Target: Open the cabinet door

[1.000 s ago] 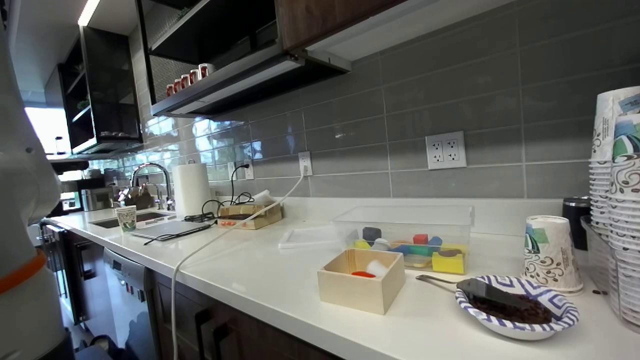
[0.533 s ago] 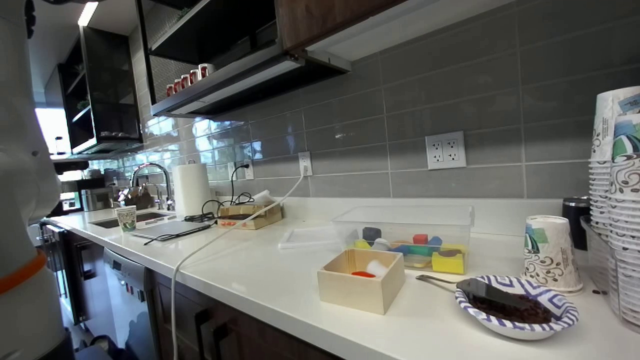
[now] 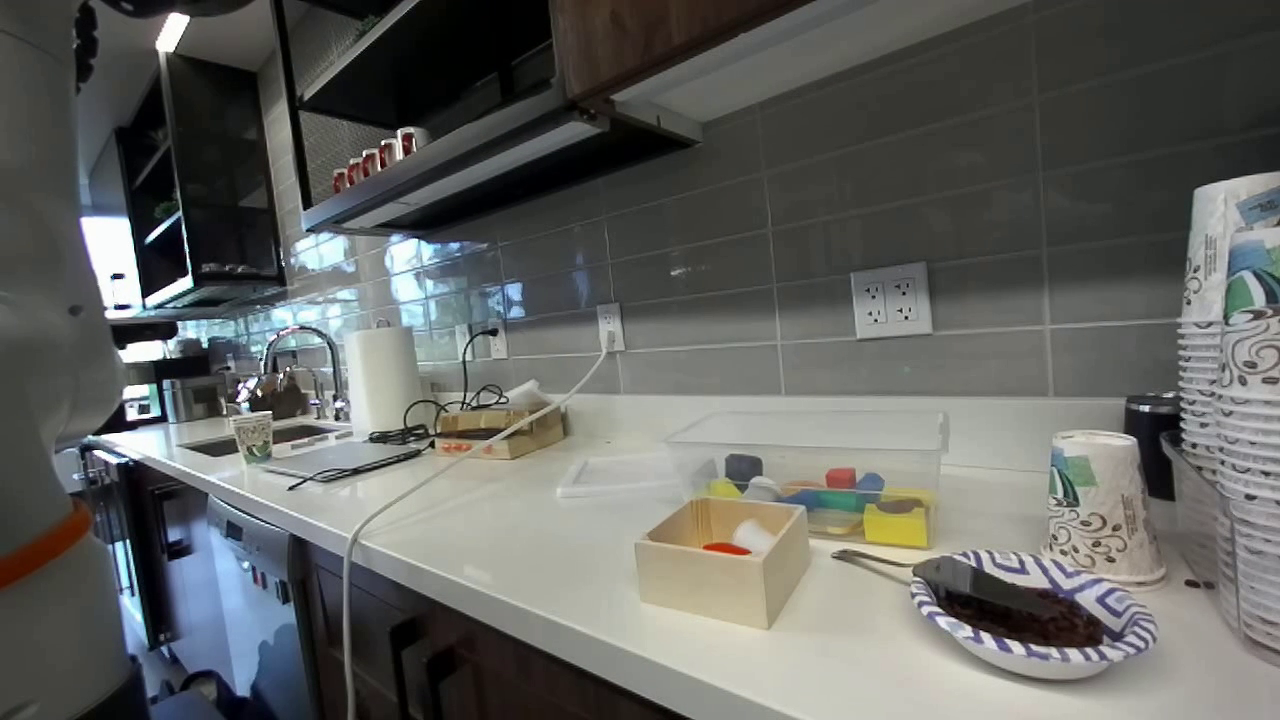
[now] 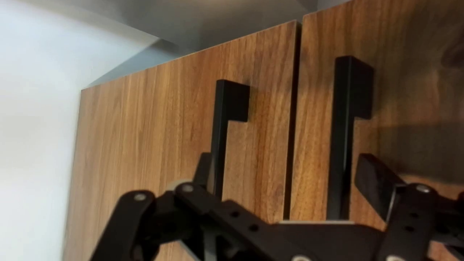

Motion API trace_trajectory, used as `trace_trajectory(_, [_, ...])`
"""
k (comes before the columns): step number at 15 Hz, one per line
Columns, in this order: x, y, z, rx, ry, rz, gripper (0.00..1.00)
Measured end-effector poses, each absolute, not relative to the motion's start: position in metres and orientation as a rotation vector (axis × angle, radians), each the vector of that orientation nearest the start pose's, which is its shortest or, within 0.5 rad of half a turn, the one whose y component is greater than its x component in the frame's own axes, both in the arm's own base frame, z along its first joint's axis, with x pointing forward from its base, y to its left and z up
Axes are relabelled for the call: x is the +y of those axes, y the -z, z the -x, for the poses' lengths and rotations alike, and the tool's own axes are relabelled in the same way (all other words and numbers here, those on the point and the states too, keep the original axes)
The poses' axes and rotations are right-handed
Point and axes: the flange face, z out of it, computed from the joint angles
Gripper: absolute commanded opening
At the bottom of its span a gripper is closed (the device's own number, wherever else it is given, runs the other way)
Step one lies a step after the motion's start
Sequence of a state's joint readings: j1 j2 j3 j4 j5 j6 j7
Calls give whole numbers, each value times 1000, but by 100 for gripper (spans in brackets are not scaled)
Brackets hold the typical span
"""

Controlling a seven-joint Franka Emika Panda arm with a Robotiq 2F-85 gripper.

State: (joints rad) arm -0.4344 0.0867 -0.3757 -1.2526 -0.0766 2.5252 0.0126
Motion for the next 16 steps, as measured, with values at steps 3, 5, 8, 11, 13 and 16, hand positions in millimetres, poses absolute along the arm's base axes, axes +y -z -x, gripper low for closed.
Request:
trace_trajectory(3, [-418,-852,-427,-828,-1354,-2065,100])
trace_trajectory(5, [-419,-851,-429,-824,-1356,-2060,100])
trace_trajectory(8, [-421,-852,-428,-825,-1355,-2055,100])
trace_trajectory(11, [-425,-853,-426,-831,-1359,-2037,100])
trace_trajectory(13, [-429,-850,-427,-832,-1363,-2026,100])
trace_trajectory(16, [-430,-846,-432,-834,-1373,-2012,100])
